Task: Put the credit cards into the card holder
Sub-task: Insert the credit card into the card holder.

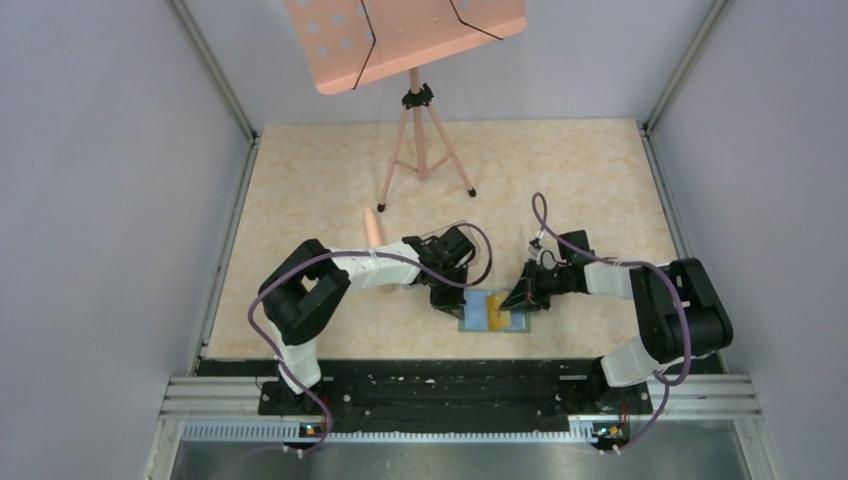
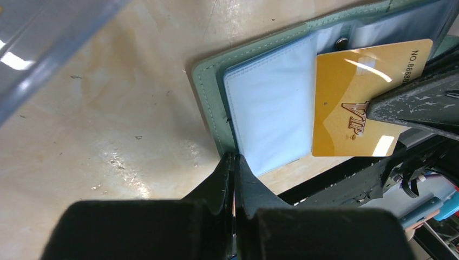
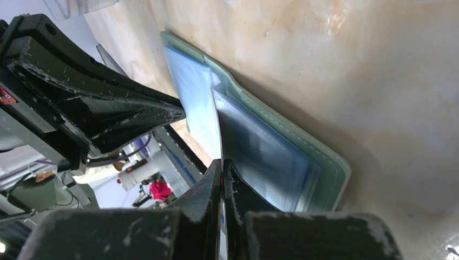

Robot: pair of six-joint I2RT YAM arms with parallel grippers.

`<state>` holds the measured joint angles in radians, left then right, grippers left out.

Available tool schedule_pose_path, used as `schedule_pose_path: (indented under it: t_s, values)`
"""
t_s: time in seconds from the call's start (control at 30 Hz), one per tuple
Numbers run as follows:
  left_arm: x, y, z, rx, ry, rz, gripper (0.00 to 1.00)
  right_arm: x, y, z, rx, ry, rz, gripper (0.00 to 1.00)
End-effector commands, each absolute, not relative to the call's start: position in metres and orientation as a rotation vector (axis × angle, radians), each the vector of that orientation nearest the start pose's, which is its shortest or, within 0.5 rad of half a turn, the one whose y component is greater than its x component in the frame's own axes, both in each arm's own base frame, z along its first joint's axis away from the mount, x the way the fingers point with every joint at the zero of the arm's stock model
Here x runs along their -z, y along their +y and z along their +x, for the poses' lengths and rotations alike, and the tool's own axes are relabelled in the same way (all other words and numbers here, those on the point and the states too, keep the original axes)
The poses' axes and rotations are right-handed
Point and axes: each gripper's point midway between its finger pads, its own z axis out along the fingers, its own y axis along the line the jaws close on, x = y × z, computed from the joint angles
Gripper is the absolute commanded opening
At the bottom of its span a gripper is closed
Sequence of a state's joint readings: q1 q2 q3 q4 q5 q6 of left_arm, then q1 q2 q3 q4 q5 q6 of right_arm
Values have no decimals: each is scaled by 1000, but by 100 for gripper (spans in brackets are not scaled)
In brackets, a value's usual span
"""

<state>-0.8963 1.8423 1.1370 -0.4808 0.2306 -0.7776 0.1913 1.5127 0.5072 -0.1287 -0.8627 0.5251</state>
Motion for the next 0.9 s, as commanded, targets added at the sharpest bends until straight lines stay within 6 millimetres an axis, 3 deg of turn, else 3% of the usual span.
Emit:
schedule_pose_path:
  t_s: [0.0,0.3,0.57,0.87]
  values:
    - [-16,-337,177,644,3005,253,0,-33,186,206,-1355,2713,84,0]
    - [-15,-337,178,623,3013,273,0,-30,175,216,-1211,2741,-24,0]
    - [-14,-337,178,621,3018,283,0,-29,186,212,-1237,2719,-46,0]
    - [-10,-337,174,632,3035,282,0,-26,195,207,-1329,2692,83,0]
